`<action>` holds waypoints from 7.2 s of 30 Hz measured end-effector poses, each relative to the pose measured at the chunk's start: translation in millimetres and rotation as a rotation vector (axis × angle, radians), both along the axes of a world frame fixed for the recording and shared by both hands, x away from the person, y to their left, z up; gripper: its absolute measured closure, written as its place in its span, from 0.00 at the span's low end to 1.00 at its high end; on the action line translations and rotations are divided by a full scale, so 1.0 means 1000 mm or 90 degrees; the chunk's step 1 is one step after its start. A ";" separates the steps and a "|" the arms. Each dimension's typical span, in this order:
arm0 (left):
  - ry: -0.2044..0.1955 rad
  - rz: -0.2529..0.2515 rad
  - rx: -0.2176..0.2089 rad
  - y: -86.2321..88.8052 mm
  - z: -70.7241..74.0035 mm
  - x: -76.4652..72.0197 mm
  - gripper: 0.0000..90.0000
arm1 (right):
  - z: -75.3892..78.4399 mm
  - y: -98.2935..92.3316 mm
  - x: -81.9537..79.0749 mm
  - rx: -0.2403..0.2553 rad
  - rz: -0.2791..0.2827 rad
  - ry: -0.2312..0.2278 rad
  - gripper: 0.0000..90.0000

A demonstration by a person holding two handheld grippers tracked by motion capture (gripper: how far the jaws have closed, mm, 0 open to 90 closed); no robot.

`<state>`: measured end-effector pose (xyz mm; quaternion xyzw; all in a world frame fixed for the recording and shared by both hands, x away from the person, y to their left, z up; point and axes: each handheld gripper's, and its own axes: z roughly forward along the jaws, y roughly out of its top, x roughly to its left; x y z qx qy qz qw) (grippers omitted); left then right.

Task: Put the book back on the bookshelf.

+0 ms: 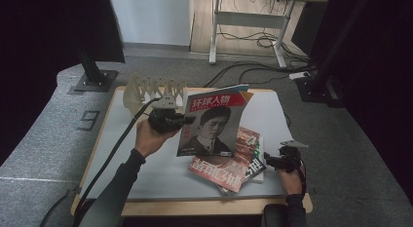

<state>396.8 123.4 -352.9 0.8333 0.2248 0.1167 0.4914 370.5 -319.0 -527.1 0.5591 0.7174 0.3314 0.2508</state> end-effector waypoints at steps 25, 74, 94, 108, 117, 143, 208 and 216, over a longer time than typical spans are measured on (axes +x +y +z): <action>0.029 0.053 -0.037 0.037 0.024 -0.003 0.97 | -0.010 -0.004 0.000 -0.005 -0.015 0.013 0.14; 0.015 0.223 -0.048 0.140 0.047 -0.017 0.97 | -0.010 -0.005 0.001 -0.003 -0.015 0.013 0.14; 0.009 0.299 -0.047 0.178 0.051 -0.023 0.97 | -0.011 -0.005 0.001 -0.003 -0.015 0.012 0.14; 0.010 0.358 -0.058 0.198 0.048 -0.016 0.97 | -0.011 -0.005 0.000 -0.003 -0.015 0.012 0.14; 0.011 0.385 -0.059 0.201 0.044 -0.007 0.97 | -0.011 -0.005 0.001 -0.003 -0.015 0.012 0.14; -0.037 0.414 -0.092 0.180 0.013 0.040 0.97 | -0.011 -0.005 0.001 -0.001 -0.016 0.013 0.14; 0.032 0.479 -0.076 0.203 -0.003 0.025 0.96 | -0.011 -0.005 0.001 -0.002 -0.015 0.013 0.14; 0.005 0.492 -0.082 0.199 -0.004 0.030 0.96 | -0.011 -0.005 0.001 -0.002 -0.015 0.013 0.13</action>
